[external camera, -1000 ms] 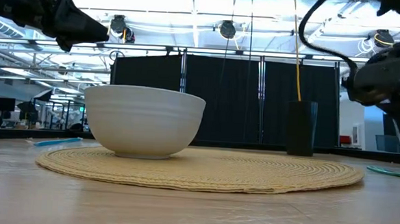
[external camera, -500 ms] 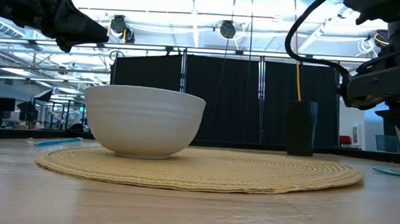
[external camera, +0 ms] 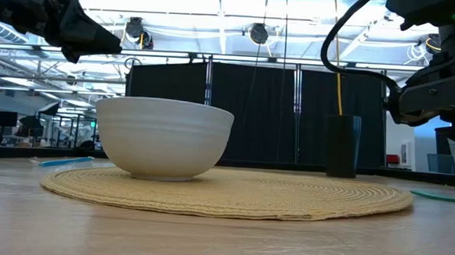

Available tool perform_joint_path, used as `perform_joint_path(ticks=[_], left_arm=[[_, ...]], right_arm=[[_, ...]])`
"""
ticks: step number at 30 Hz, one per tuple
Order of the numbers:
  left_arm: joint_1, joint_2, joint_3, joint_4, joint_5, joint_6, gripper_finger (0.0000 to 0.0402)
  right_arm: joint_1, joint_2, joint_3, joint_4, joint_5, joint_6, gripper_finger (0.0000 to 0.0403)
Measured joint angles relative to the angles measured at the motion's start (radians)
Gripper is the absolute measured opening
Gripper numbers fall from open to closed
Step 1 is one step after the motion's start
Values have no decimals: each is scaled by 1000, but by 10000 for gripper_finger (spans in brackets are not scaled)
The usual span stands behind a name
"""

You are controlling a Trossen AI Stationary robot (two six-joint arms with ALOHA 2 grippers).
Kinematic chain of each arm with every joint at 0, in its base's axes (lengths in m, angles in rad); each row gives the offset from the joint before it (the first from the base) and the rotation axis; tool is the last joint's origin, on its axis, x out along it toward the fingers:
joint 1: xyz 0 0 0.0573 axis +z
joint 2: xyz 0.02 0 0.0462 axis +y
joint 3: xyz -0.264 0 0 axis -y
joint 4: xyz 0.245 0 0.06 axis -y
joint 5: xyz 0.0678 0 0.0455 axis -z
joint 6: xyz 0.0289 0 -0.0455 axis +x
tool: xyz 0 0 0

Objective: Pick & Place Utensil
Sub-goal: Put the green spoon into the white bowl on the brown mat

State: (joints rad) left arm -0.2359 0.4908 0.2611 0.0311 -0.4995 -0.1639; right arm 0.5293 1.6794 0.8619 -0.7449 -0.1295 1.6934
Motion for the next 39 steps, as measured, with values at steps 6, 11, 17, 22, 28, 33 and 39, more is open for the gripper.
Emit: perform_joint_path(ticks=[6, 11, 17, 22, 28, 33, 39], left_arm=[[0, 0, 0, -1, 0, -3, 129], [0, 0, 0, 1, 0, -3, 129], [0, 0, 0, 1, 0, -3, 129], [0, 0, 0, 3, 0, -3, 129], [0, 0, 0, 3, -4, -2, 129], [0, 0, 0, 4, -9, 0, 129], [0, 0, 0, 4, -25, -6, 129]], right_arm=[[1, 0, -1, -8, 22, -26, 4], [1, -5, -1, -12, 47, -56, 3], [4, -64, -2, -11, 143, -63, 1], [4, -122, -8, -77, 239, -68, 1], [4, -150, -5, -104, 262, -83, 0], [3, -152, -5, -94, 305, -107, 0], [3, -153, -4, -77, 354, -143, 0]])
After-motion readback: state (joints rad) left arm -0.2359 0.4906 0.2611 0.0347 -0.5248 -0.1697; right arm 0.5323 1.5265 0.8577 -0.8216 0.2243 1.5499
